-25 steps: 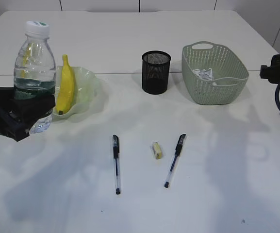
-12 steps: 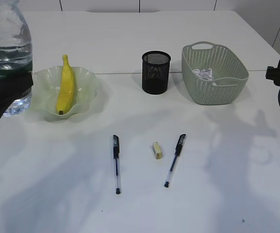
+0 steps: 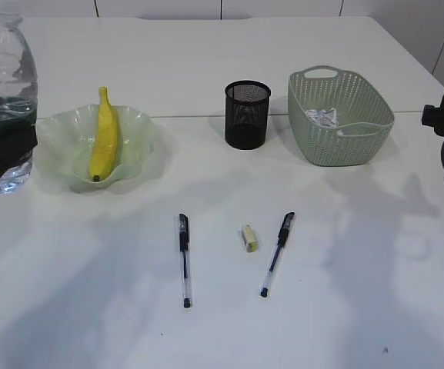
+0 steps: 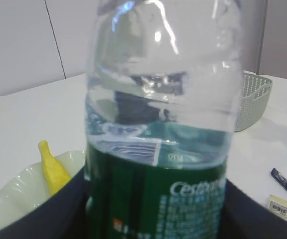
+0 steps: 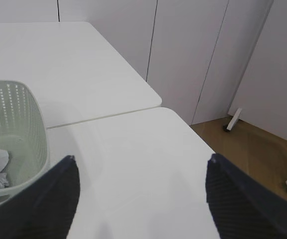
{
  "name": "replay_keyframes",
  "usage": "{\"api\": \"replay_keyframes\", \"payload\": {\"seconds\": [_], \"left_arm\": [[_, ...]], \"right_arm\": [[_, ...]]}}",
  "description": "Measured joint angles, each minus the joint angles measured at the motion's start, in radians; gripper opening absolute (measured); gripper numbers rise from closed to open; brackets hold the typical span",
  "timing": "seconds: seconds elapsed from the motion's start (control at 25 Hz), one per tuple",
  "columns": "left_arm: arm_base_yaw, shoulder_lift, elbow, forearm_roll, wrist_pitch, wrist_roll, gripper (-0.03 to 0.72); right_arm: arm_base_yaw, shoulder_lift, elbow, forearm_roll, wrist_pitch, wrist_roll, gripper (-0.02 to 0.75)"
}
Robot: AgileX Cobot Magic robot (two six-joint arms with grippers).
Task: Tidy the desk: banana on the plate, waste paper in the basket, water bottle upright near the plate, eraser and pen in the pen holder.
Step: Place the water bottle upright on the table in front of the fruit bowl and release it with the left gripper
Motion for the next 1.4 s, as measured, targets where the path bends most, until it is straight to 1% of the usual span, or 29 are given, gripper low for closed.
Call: {"api": "replay_keyframes", "payload": {"seconds": [0.28,0.56,0.72,1.0,1.28,1.4], "left_arm": [[0.0,0.0,0.0,-0.053,0.014,0.0,0.373],[0.0,0.002,0.0,-0.057,0.046,-0.005,0.373],[0.0,0.056,0.0,-0.063,0.076,-0.027,0.373],[0.0,0.191,0.0,-0.065,-0.03,-0.031,0.373],[0.0,0.292,0.0,-0.07,-0.069,-0.031,0.373],[0.0,0.323,0.0,-0.071,-0.117,-0.033,0.373]], "right_arm": [[0.0,0.0,0.0,0.001,0.0,0.0,0.59],[0.0,0.0,0.0,0.001,0.0,0.0,0.59],[0.0,0.0,0.0,0.001,-0.001,0.0,0.59],[0.0,0.0,0.0,0.002,-0.001,0.0,0.59],[0.0,0.0,0.0,0.002,-0.001,0.0,0.59],[0.0,0.0,0.0,0.002,-0.001,0.0,0.59]]}}
